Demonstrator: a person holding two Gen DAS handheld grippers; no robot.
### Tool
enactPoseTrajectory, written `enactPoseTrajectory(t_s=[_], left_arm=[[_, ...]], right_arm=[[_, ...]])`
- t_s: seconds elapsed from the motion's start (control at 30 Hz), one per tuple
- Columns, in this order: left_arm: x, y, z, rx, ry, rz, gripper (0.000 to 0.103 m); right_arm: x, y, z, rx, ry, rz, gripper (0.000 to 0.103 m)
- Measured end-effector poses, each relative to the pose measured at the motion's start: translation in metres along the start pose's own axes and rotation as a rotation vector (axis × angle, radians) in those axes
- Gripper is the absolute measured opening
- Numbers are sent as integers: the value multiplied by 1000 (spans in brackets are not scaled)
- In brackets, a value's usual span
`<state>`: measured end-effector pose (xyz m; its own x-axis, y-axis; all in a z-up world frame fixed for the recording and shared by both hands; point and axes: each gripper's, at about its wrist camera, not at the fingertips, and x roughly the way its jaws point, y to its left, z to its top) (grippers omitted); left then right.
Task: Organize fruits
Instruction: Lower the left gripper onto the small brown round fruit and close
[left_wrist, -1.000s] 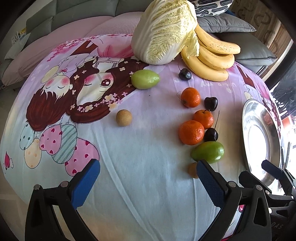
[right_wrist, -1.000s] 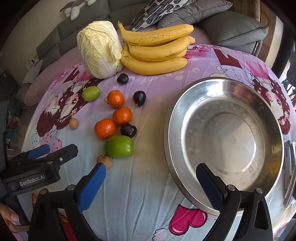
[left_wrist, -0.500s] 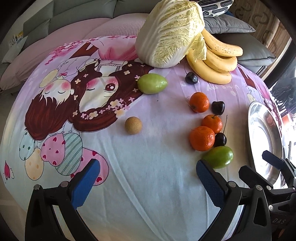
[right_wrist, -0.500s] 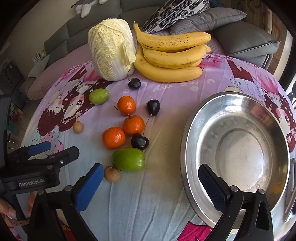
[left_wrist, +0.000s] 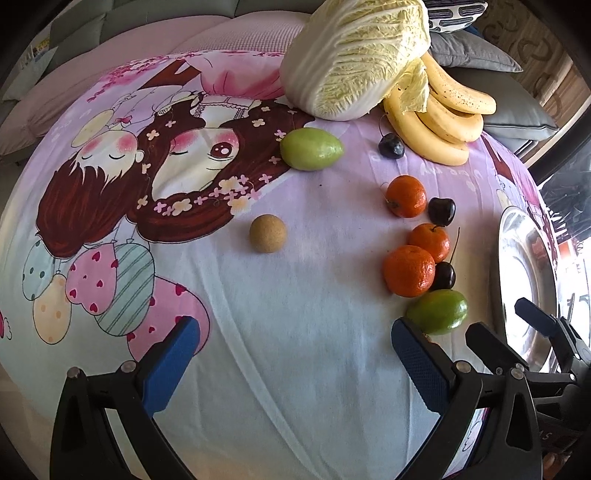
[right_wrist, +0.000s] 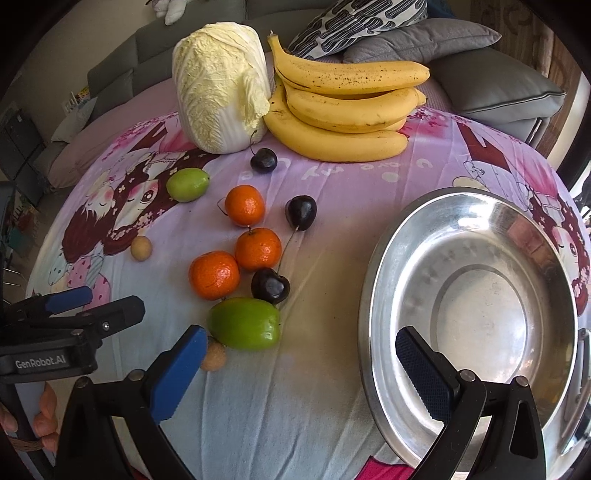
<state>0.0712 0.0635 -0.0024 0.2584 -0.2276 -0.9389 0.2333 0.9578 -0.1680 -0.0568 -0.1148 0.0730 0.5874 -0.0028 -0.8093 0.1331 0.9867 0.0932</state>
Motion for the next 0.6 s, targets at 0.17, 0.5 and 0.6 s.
enactPoseTrajectory(t_s=[0.17,0.5,0.6], left_arm=[[4,-17,-3,24,34,-30,97],[16,-39,-6,39,112,-96,79],[20,-45,-5,48,131,-113,76]], right_arm=[[-9,-4,-7,-20,-26,-18,103],[-13,-15,-15,-28,-43,-23,103],[-13,-15,-17,-27,-39,-3,100]])
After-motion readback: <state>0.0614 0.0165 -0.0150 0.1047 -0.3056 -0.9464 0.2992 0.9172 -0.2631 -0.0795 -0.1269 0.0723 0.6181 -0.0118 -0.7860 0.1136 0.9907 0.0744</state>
